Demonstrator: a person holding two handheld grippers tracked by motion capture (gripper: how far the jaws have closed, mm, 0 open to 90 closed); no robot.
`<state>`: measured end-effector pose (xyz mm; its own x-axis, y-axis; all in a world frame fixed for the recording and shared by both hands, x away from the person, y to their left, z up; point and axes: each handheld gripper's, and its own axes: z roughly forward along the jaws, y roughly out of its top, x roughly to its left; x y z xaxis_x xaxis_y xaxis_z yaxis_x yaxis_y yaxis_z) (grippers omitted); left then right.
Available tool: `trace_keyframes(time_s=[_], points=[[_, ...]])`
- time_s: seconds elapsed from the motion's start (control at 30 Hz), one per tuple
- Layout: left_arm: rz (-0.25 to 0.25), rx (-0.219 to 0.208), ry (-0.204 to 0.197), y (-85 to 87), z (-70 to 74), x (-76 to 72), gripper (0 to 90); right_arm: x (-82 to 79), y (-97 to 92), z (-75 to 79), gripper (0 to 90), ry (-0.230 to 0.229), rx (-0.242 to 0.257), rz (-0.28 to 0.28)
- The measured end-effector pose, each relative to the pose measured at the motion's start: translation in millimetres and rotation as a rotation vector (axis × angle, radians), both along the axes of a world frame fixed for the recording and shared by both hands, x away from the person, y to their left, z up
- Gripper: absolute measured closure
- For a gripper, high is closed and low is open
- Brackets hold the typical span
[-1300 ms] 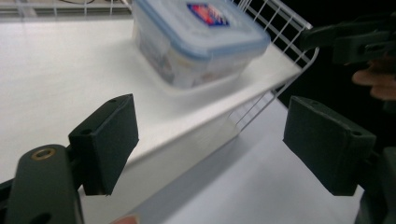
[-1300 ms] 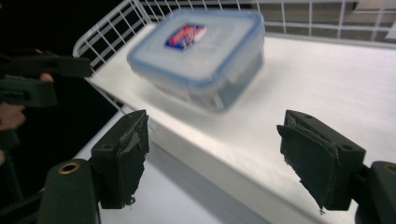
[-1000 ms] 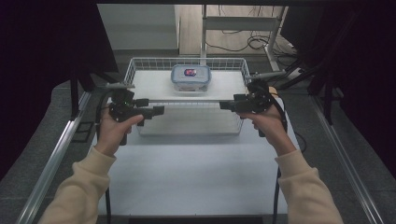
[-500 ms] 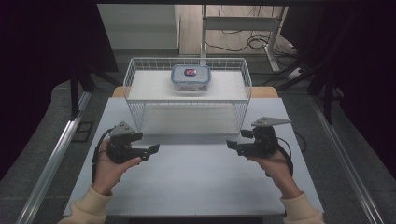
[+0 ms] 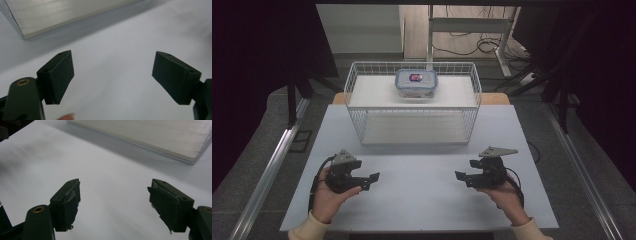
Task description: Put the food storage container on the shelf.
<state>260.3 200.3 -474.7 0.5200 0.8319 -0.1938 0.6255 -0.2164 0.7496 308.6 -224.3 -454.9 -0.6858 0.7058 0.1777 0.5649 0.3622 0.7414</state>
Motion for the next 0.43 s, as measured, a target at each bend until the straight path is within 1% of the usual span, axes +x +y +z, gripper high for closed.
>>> trace_keyframes(time_s=[0.2, 0.33, 0.43], points=[[0.0, 0.0, 0.001, 0.2, -0.3, 0.5, 17.7, 0.7, -1.2, -0.2, 24.4, -0.015, 0.0, -0.001], [-0.012, 0.0, 0.011, -1.9, -2.1, 0.7, 17.7, 2.4, -4.1, -0.3, 24.1, -0.023, 0.002, -0.013], [-0.009, -0.001, 0.011, -0.9, -2.3, 0.7, 17.7, 2.0, -4.8, 0.5, 23.7, -0.032, 0.007, -0.011]])
